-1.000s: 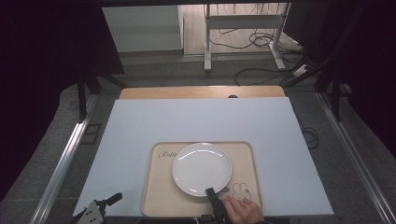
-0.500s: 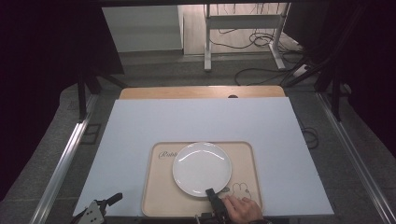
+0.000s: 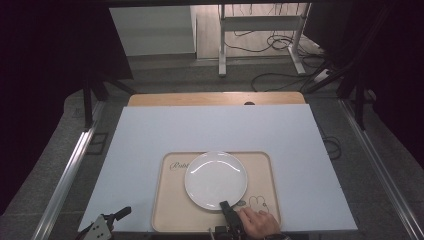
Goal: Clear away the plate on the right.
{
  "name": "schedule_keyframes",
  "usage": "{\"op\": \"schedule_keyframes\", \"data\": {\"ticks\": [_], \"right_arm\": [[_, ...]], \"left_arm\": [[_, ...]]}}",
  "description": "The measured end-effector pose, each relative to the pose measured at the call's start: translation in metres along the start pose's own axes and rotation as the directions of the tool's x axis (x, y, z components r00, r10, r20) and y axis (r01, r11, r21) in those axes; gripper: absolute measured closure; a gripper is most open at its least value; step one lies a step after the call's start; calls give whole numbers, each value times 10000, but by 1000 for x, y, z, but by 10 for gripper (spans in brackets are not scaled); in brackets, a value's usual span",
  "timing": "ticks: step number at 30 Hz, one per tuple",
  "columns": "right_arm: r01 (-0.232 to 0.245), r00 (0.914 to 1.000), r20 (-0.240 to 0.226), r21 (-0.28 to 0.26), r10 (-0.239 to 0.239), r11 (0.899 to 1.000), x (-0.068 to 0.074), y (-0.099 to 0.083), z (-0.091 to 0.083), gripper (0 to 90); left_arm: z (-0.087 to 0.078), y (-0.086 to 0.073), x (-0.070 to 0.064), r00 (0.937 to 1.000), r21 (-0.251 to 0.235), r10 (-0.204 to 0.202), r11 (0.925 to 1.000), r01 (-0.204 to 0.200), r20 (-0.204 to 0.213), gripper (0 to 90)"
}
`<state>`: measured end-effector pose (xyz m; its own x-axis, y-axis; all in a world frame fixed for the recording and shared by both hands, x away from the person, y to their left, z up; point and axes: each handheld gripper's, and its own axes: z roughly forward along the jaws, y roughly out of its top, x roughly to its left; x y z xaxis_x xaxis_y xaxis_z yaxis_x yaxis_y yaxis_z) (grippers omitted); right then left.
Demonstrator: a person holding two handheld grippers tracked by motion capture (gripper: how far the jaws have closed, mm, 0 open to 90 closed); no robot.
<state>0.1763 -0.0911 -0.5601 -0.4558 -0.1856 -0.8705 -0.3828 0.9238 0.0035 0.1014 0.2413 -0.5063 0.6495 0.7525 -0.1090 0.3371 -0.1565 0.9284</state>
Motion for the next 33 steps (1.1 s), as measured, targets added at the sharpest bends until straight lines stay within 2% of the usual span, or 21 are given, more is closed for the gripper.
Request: {"op": "schedule_keyframes", "data": {"ticks": [1,2,4,8,15,19,27,29,33], "right_arm": [[0,10000,0,0,0,10000,0,0,0,843],[-90,9998,158,-38,91,10000,0,-1,-1,778],[-136,9998,166,-26,136,9999,-3,-1,-1,736],[-292,9993,246,-68,294,9995,-3,-3,-3,699],[-162,9997,163,-105,164,9998,-4,-2,-9,681],[-283,9994,208,-169,287,9995,-4,-2,-13,672],[-620,9981,-25,-362,619,9974,-9,-8,-24,650],[-854,9963,-53,-459,852,9953,-10,-11,-27,640],[-978,9951,-197,-414,970,9943,-13,-14,-30,631]], "left_arm": [[0,0,0,10000,0,0,10000,0,0,4],[0,0,0,10000,-4,-8,10000,8,-3,4],[0,0,0,10000,-19,-14,10000,14,-10,4],[0,0,0,10000,-24,-27,10000,26,-19,4],[-1,0,0,10000,-34,-36,10000,36,-22,4],[-1,0,0,10000,-44,-49,10000,49,-26,4],[-1,0,0,10000,-42,-79,10000,79,-49,4],[-1,0,0,9999,-36,-90,10000,90,-47,4],[-1,0,0,9999,-38,-98,9999,98,-54,4]]}}
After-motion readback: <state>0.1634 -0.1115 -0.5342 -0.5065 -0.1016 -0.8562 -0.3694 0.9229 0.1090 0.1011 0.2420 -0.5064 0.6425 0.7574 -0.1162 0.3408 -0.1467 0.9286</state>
